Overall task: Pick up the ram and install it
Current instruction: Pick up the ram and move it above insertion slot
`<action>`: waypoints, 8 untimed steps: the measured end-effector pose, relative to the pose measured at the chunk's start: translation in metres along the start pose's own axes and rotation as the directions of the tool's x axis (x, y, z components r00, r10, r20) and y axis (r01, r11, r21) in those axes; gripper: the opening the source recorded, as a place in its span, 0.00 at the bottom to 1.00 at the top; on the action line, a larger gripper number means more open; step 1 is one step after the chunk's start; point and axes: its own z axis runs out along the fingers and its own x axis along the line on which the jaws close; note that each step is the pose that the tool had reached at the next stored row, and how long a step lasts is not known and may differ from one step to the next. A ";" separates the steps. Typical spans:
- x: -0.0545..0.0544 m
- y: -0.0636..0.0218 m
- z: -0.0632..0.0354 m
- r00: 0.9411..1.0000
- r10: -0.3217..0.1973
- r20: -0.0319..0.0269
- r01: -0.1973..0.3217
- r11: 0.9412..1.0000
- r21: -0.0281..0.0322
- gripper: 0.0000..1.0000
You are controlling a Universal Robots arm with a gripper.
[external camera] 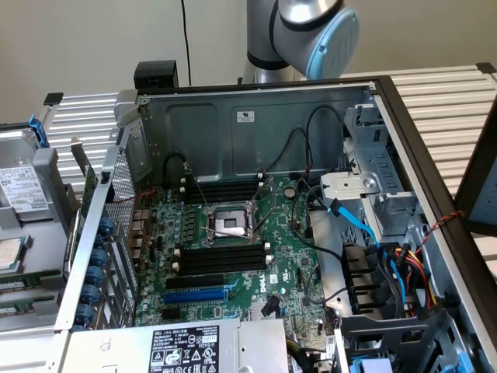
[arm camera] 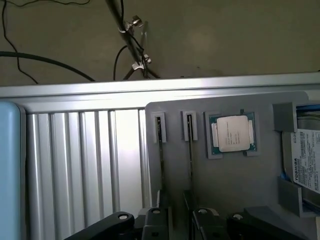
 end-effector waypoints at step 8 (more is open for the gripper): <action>0.007 -0.0003 0.0145 1.000 0.000 0.000 0.000 1.000 0.000 0.26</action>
